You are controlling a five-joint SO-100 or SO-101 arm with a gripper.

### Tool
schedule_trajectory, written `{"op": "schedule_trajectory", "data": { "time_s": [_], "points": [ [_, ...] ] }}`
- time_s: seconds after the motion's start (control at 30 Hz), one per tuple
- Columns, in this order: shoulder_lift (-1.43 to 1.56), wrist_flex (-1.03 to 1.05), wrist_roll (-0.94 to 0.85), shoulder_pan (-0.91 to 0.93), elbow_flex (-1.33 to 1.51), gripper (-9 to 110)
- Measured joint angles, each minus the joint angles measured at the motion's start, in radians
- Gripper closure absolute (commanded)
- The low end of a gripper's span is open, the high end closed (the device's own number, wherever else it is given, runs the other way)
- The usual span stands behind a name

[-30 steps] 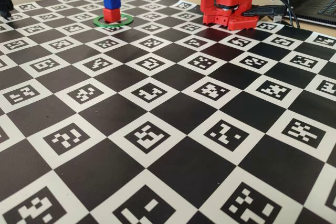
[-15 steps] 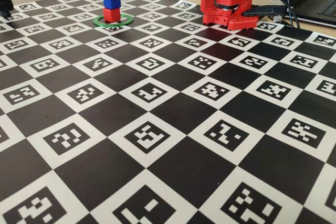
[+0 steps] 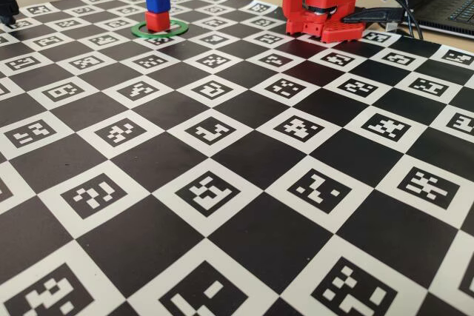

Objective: Grab the red cube then put it in the green circle then put the blue cube on top and finally the orange cube on top

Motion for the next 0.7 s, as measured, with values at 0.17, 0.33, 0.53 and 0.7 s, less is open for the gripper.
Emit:
{"op": "schedule_trajectory", "data": {
  "time_s": [0.17,0.33,0.53,0.7],
  "points": [
    [0.072,-0.023,0.193,-0.078,0.052,59],
    [0.166,-0.074,0.327,-0.153,0.192,74],
    [0.301,-0.149,0.390,-0.258,0.382,94],
    [0.451,-0.209,0.368,-0.359,0.543,105]
  ]
}}
